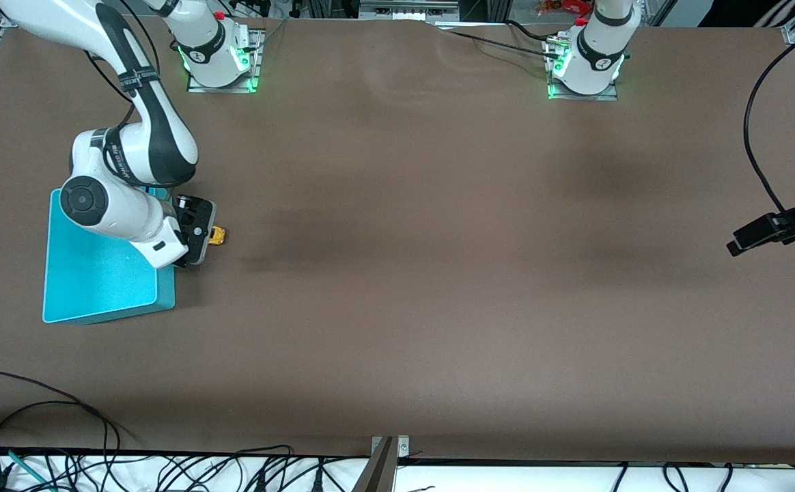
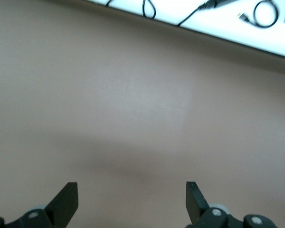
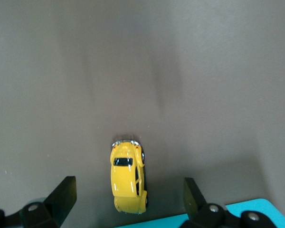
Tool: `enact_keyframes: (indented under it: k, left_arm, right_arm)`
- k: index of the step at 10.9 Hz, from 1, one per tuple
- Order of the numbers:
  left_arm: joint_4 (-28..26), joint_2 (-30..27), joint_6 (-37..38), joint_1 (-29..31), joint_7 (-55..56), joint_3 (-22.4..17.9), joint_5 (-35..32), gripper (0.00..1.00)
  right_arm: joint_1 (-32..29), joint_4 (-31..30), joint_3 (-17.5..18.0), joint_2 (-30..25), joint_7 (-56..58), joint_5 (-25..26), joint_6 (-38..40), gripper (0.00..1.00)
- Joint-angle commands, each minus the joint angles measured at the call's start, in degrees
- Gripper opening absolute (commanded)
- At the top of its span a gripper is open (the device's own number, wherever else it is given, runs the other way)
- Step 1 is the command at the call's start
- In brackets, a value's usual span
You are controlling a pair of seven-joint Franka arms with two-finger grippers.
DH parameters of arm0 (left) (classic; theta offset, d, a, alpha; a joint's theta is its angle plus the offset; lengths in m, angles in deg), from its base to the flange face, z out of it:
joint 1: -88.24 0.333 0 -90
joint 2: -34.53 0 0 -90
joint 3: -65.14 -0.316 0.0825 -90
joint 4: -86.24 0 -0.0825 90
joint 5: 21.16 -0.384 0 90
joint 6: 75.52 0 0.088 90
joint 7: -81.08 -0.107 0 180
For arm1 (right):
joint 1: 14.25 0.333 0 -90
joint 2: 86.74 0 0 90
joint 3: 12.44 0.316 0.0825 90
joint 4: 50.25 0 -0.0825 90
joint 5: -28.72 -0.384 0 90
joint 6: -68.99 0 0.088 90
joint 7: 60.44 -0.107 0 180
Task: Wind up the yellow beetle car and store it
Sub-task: 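Grasp the car with the right gripper while the left gripper moves away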
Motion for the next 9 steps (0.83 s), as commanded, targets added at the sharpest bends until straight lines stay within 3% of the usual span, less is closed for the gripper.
enact_keyframes:
  k: [1, 4, 9]
  left_arm:
    - [-0.25, -4.95, 2.07, 0.36, 1.46, 3.06, 1.29, 1.00]
    - [-0.34, -6.27, 4.70, 0.36, 2.78, 5.45, 0.93, 1.00]
    - [-0.34, -6.01, 4.62, 0.27, 1.91, 5.37, 0.41, 1.00]
  right_arm:
    - [-2.91, -6.80, 0.28, -1.77, 10.79, -0.97, -8.02, 1.00]
    - [-3.89, -11.73, 0.28, -1.59, 11.25, -0.97, -13.14, 1.00]
    - [-3.89, -15.33, -0.77, -1.24, 11.94, -0.88, -15.51, 1.00]
